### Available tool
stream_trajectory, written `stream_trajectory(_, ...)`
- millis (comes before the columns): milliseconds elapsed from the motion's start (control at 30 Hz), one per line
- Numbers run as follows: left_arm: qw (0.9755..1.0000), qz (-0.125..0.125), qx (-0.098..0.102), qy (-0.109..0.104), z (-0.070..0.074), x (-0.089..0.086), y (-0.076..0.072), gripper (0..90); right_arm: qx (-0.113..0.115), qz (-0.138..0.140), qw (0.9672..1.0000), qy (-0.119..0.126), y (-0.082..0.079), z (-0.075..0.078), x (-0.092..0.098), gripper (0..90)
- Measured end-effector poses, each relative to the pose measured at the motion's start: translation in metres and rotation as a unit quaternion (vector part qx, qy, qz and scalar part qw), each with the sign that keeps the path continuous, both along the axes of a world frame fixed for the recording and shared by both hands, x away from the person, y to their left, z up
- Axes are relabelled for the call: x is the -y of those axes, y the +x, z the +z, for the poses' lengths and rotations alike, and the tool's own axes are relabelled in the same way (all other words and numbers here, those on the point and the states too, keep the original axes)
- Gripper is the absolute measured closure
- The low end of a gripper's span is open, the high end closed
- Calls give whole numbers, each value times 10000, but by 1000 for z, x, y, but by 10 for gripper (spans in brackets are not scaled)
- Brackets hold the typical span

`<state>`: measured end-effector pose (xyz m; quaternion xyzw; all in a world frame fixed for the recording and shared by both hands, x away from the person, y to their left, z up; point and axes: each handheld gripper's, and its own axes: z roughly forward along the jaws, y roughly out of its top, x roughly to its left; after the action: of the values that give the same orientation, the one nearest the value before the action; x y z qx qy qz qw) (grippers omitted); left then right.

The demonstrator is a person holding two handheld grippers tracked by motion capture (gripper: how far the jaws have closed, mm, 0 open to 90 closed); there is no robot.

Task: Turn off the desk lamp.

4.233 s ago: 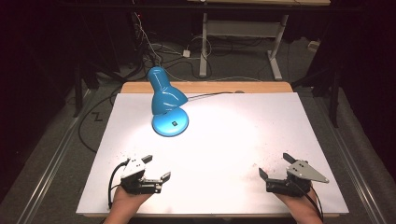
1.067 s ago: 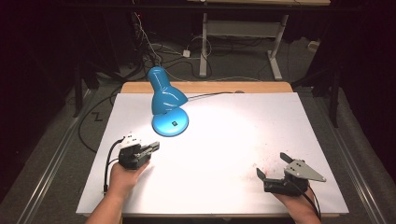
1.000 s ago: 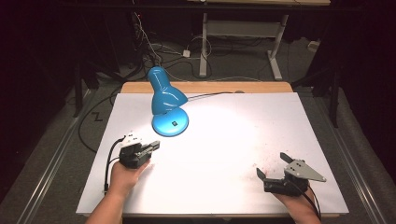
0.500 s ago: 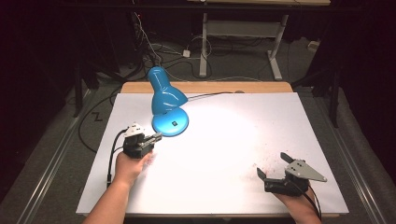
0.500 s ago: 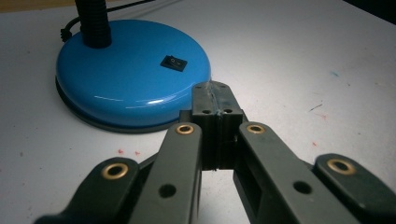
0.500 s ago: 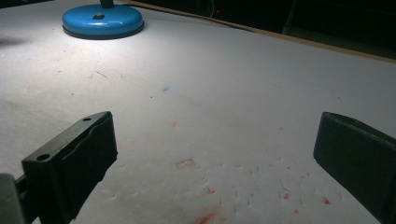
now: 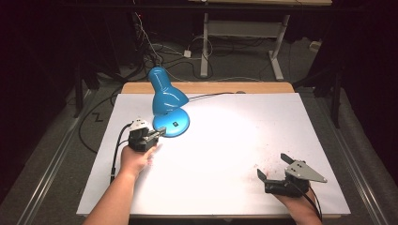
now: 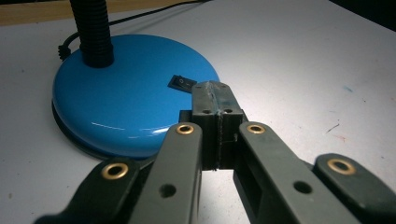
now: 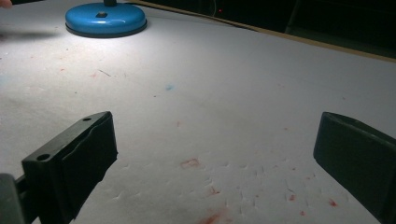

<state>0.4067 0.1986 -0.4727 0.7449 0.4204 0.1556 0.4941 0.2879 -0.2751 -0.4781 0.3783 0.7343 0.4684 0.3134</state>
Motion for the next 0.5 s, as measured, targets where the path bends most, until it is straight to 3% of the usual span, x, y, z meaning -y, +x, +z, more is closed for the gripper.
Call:
stream_trajectory(200, 10000, -44, -41, -35, -3, 2, 8, 878, 31, 8, 10000, 21, -2, 2, 0, 5)
stream_trajectory(333, 9998, -41, -114, -179, -6, 1, 15, 878, 32, -20, 10000, 35, -2, 2, 0, 5)
stream_trajectory(500, 9998, 0, -105, -161, -8, 3, 23, 879, 40, -5, 10000, 14, -3, 2, 0, 5)
